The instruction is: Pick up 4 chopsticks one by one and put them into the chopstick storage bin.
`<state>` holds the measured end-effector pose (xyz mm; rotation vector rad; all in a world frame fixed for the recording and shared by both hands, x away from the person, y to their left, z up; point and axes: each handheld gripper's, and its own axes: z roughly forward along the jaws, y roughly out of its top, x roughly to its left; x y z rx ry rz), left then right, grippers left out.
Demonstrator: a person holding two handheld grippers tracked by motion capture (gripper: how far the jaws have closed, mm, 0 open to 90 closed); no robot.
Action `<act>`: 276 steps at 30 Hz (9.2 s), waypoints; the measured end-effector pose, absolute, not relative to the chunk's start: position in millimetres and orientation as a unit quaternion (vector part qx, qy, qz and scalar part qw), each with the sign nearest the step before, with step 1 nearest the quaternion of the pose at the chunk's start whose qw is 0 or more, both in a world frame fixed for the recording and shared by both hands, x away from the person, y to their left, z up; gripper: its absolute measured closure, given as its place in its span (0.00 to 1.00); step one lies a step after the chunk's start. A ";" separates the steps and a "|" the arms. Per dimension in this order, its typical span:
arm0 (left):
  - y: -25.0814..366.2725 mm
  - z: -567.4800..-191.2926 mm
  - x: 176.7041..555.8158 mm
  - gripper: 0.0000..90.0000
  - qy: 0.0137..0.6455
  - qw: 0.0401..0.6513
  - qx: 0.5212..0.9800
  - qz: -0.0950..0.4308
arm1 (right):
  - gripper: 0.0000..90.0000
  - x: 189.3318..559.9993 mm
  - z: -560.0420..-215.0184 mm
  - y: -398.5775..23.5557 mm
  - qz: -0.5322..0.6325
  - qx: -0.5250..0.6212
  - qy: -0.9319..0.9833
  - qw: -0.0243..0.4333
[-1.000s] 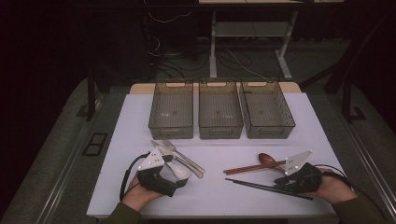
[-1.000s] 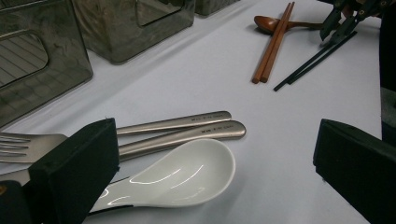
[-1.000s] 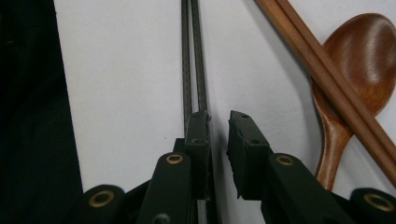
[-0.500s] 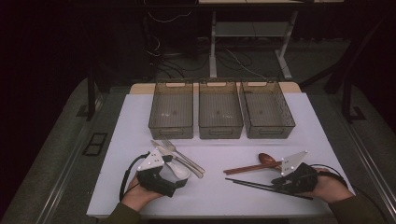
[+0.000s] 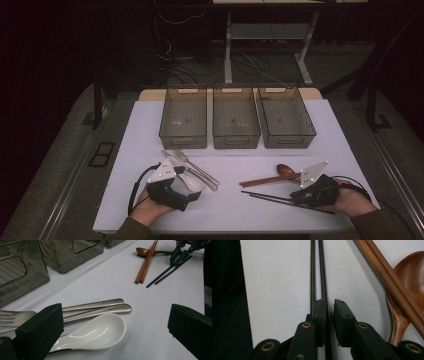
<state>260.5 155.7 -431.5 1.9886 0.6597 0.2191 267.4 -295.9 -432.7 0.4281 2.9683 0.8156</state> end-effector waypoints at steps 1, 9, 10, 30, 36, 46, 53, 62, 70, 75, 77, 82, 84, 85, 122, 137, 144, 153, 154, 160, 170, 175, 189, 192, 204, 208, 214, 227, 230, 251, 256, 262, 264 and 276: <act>155.7 -431.6 260.6 0.00 0.272 0.495 0.820 0.090 | 0.87 266.9 -432.7 -295.5 0.262 0.135 0.955 0.019; 155.2 -431.7 260.8 0.00 0.270 0.493 0.822 0.089 | 0.92 267.3 -432.8 -295.1 0.262 0.129 0.956 0.022; 155.1 -431.7 260.7 0.00 0.270 0.493 0.822 0.089 | 0.93 267.2 -432.8 -295.2 0.262 0.132 0.956 0.020; 155.2 -431.6 260.4 0.00 0.269 0.493 0.823 0.089 | 0.95 270.9 -429.3 -300.2 0.282 0.131 0.950 0.003; 155.1 -431.6 260.4 0.00 0.270 0.493 0.822 0.089 | 0.94 269.8 -420.4 -305.2 0.310 0.143 0.940 0.000; 155.0 -431.7 260.4 0.00 0.270 0.493 0.823 0.089 | 0.95 269.6 -406.0 -314.9 0.363 0.157 0.919 0.001; 154.8 -431.9 260.3 0.00 0.270 0.493 0.822 0.089 | 0.95 266.5 -394.9 -321.9 0.405 0.177 0.897 0.000; 154.5 -432.4 260.4 0.00 0.272 0.492 0.822 0.090 | 0.94 271.9 -386.1 -323.4 0.437 0.214 0.873 0.025; 153.7 -433.2 260.1 0.00 0.275 0.493 0.821 0.091 | 0.94 276.3 -381.8 -321.6 0.450 0.246 0.857 0.044; 153.2 -433.1 260.0 0.00 0.275 0.491 0.821 0.090 | 0.94 279.7 -377.6 -319.0 0.460 0.261 0.847 0.055; 153.1 -433.3 260.2 0.00 0.278 0.494 0.819 0.089 | 0.94 281.5 -375.4 -316.7 0.463 0.265 0.844 0.056; 154.2 -432.5 259.5 0.00 0.283 0.495 0.816 0.092 | 0.94 285.7 -369.0 -306.8 0.462 0.273 0.841 0.065; 154.3 -432.9 258.6 0.00 0.286 0.498 0.813 0.091 | 0.94 287.7 -367.3 -303.2 0.463 0.276 0.839 0.068; 154.1 -432.9 258.4 0.00 0.287 0.498 0.813 0.091 | 0.94 289.0 -366.4 -300.7 0.462 0.279 0.839 0.072; 158.1 -437.9 260.5 0.00 0.275 0.496 0.817 0.103 | 0.94 355.6 -348.4 -210.7 0.480 0.308 0.815 0.105; 156.2 -437.4 259.9 0.00 0.273 0.493 0.820 0.099 | 0.94 380.6 -342.8 -173.0 0.471 0.318 0.815 0.113; 156.0 -437.2 259.1 0.00 0.272 0.495 0.820 0.098 | 0.94 395.0 -343.7 -149.5 0.465 0.325 0.816 0.112; 155.8 -436.7 258.6 0.00 0.269 0.493 0.821 0.098 | 0.94 407.8 -341.8 -122.0 0.459 0.321 0.820 0.115; 155.4 -436.8 258.4 0.00 0.270 0.494 0.820 0.098 | 0.94 409.8 -342.0 -118.8 0.460 0.320 0.820 0.114; 156.2 -435.6 258.3 0.00 0.265 0.494 0.822 0.100 | 0.94 421.7 -343.6 -98.1 0.451 0.324 0.824 0.113; 155.6 -435.9 258.0 0.00 0.266 0.495 0.821 0.099 | 0.94 436.2 -350.2 -69.5 0.432 0.327 0.832 0.120; 154.9 -435.8 257.7 0.00 0.266 0.494 0.822 0.099 | 0.94 441.0 -350.6 -57.4 0.423 0.326 0.836 0.123; 153.3 -435.8 257.6 0.00 0.262 0.494 0.823 0.099 | 0.94 455.6 -362.2 -34.9 0.403 0.337 0.844 0.113; 152.8 -435.8 257.4 0.00 0.262 0.495 0.823 0.098 | 0.94 459.0 -364.3 -30.0 0.401 0.339 0.844 0.109; 151.6 -435.2 256.5 0.00 0.259 0.496 0.824 0.096 | 0.94 463.3 -373.1 -11.7 0.386 0.341 0.852 0.096; 150.9 -435.4 256.6 0.00 0.258 0.495 0.824 0.096 | 0.93 462.8 -377.4 -8.9 0.377 0.340 0.857 0.088; 150.8 -435.4 256.4 0.00 0.258 0.496 0.824 0.095 | 0.84 462.0 -376.0 -9.8 0.382 0.335 0.857 0.082; 150.9 -435.4 256.8 0.00 0.256 0.492 0.827 0.096 | 0.59 460.1 -363.2 -28.8 0.413 0.333 0.844 0.075; 151.1 -435.4 256.7 0.00 0.254 0.491 0.828 0.096 | 0.55 458.5 -360.1 -35.8 0.416 0.331 0.844 0.070; 150.5 -435.8 256.9 0.00 0.261 0.492 0.825 0.093 | 0.48 415.4 -342.4 -115.5 0.455 0.270 0.847 0.054; 149.7 -436.1 257.0 0.00 0.263 0.494 0.824 0.092 | 0.49 403.6 -341.2 -133.0 0.457 0.259 0.849 0.058; 150.0 -436.1 257.2 0.00 0.263 0.491 0.826 0.091 | 0.50 390.2 -341.0 -151.8 0.464 0.249 0.848 0.058; 149.8 -436.4 257.2 0.00 0.264 0.492 0.825 0.091 | 0.50 385.5 -341.7 -157.2 0.464 0.243 0.850 0.061; 149.8 -437.1 258.6 0.00 0.265 0.489 0.826 0.093 | 0.61 350.5 -349.9 -201.8 0.469 0.243 0.848 0.048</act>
